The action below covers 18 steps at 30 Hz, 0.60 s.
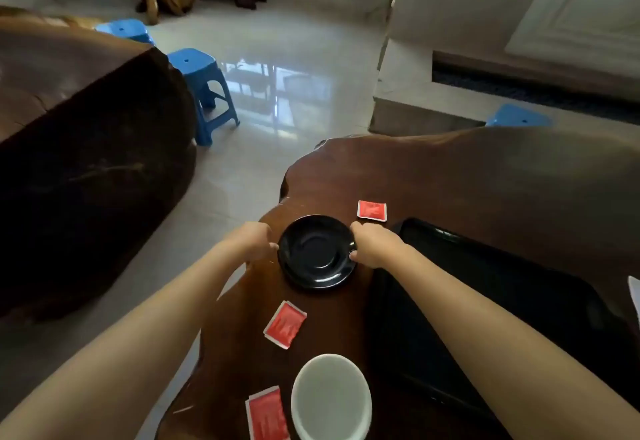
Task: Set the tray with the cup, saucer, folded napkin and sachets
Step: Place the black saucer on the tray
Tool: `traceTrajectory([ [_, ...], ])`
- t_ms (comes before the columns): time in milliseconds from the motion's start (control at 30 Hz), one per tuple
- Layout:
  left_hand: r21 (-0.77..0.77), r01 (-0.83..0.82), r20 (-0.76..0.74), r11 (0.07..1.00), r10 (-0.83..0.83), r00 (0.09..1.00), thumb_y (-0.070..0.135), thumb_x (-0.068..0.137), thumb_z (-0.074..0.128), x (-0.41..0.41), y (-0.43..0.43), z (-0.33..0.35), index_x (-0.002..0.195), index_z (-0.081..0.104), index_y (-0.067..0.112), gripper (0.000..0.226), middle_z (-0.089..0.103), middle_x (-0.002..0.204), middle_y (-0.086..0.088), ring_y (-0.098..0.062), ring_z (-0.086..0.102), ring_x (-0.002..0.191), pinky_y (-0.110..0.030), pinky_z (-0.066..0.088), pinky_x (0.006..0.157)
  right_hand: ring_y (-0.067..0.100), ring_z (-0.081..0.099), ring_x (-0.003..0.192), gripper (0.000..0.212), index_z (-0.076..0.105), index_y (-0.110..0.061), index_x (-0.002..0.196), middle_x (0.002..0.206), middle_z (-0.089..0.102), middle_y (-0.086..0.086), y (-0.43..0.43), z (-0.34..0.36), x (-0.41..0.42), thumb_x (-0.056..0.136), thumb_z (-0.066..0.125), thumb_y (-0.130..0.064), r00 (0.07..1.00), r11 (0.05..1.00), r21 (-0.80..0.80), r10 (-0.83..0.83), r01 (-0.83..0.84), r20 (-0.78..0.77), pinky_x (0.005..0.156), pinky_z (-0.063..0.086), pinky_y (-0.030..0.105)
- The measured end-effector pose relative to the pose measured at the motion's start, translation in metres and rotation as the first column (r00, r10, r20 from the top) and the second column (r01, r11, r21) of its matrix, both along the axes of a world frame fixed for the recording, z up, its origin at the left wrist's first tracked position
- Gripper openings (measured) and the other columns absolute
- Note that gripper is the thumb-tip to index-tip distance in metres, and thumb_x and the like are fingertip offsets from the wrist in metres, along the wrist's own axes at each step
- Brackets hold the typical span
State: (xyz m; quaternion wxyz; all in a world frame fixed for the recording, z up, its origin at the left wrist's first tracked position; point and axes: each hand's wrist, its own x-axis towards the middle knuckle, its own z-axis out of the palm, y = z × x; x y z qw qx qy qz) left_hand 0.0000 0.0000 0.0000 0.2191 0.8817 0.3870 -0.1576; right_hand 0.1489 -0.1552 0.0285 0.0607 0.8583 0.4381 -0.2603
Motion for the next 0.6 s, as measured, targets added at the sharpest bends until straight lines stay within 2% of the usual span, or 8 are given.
traceTrajectory([
  [167,0.027,-0.123,0.122,0.992,0.119,0.985,0.032,0.088,0.06,0.005,0.001,-0.023,0.117,0.058,0.009,0.036,0.064,0.116,-0.012,-0.025,0.062,0.098,-0.027,0.046,0.072,0.035,0.046,0.116,0.046,0.038,-0.006,0.125,0.126,0.049,0.018,0.012,-0.025,0.002,0.089,0.059,-0.022,0.999,0.998,0.045,-0.044,0.043,0.002,0.088,0.043,0.042],
  [300,-0.141,-0.193,0.253,0.971,0.224,0.941,0.018,0.089,0.058,0.008,0.002,-0.041,0.122,0.056,0.012,0.034,0.064,0.111,-0.012,-0.025,0.065,0.079,-0.031,0.058,0.064,0.035,0.046,0.116,0.051,0.033,-0.006,0.127,0.128,0.043,0.017,0.015,-0.042,0.0,0.086,0.062,-0.009,0.996,0.99,0.11,-0.087,0.089,-0.023,0.087,0.043,0.04],
  [433,-0.372,-0.289,0.323,0.882,0.415,0.851,0.011,0.091,0.053,0.008,-0.004,-0.057,0.128,0.05,0.014,0.038,0.063,0.109,-0.011,-0.022,0.067,0.069,-0.035,0.06,0.06,0.033,0.05,0.112,0.063,0.027,-0.011,0.136,0.133,0.036,0.015,0.019,-0.053,0.004,0.084,0.062,-0.002,0.978,0.968,0.166,-0.169,0.188,-0.119,0.086,0.046,0.038],
  [500,-0.419,-0.307,0.361,0.854,0.467,0.807,0.01,0.091,0.052,0.008,-0.008,-0.065,0.134,0.045,0.016,0.044,0.06,0.114,-0.011,-0.02,0.065,0.067,-0.034,0.06,0.055,0.031,0.051,0.111,0.069,0.022,-0.014,0.141,0.138,0.031,0.014,0.019,-0.058,0.005,0.085,0.06,0.0,0.962,0.95,0.193,-0.217,0.247,-0.165,0.087,0.048,0.037],
  [600,-0.428,-0.304,0.431,0.851,0.488,0.759,0.008,0.089,0.054,0.008,-0.018,-0.075,0.135,0.043,0.018,0.049,0.053,0.1,0.002,-0.012,0.057,0.064,-0.029,0.058,0.046,0.029,0.051,0.109,0.07,0.02,-0.019,0.143,0.138,0.03,0.015,0.015,-0.064,0.006,0.087,0.056,0.001,0.93,0.909,0.252,-0.271,0.332,-0.247,0.079,0.045,0.03],
])
